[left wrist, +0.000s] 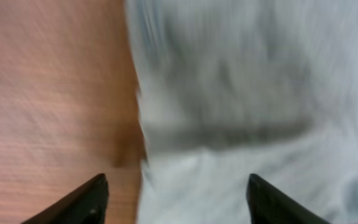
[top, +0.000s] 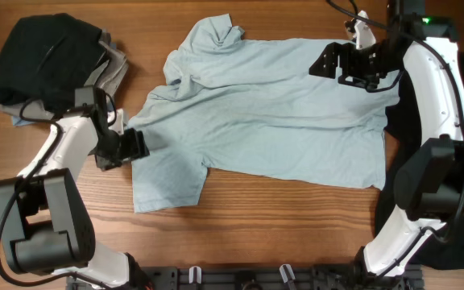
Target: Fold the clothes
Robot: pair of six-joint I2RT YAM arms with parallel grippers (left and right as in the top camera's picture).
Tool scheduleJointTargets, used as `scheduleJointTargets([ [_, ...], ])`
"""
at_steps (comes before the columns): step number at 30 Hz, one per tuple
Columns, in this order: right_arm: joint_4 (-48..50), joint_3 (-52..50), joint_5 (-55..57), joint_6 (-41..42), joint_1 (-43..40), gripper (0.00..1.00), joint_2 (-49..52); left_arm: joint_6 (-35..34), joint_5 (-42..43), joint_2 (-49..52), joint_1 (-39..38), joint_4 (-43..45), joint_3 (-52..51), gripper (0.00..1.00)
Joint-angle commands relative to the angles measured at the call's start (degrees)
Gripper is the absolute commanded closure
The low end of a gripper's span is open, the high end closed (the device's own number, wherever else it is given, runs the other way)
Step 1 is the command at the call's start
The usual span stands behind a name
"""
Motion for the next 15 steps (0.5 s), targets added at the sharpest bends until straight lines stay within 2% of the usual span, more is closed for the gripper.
scheduleJointTargets([
  [1, -0.2, 0.1, 0.3, 0.5, -0.1, 0.00, -1.5, -2.7, -2.4, 1.2, 0.2, 4.4, 0.1, 0.27],
  [4, -0.2, 0.1, 0.3, 0.5, -0.1, 0.01, -1.5, -3.5, -1.2, 4.1, -0.2, 6.8, -0.8, 0.34],
  [5, -0.2, 0.1, 0.3, 0.5, -0.1, 0.01, -1.5, -3.5, 0.4, 5.7, -0.3, 6.7, -1.0, 0.45],
  [8, -0.2, 0.1, 0.3, 0.5, -0.1, 0.01, -1.5, -3.5, 3.1, 7.5, -0.6, 5.1, -1.1, 0.69],
  [10, -0.2, 0.1, 0.3, 0.5, -0.1, 0.01, -1.5, -3.4, 3.0, 7.5, -0.8, 2.9, -1.1, 0.92],
  [11, -0.2, 0.1, 0.3, 0.5, -0.1, 0.01, -1.5, -3.5, 3.0, 7.2, -0.8, 0.8, -1.0, 0.96],
  [15, -0.2, 0.1, 0.3, 0.5, -0.1, 0.01, -1.5, -6.8, -1.5, 4.9, 1.8, -7.4, -0.2, 0.96],
])
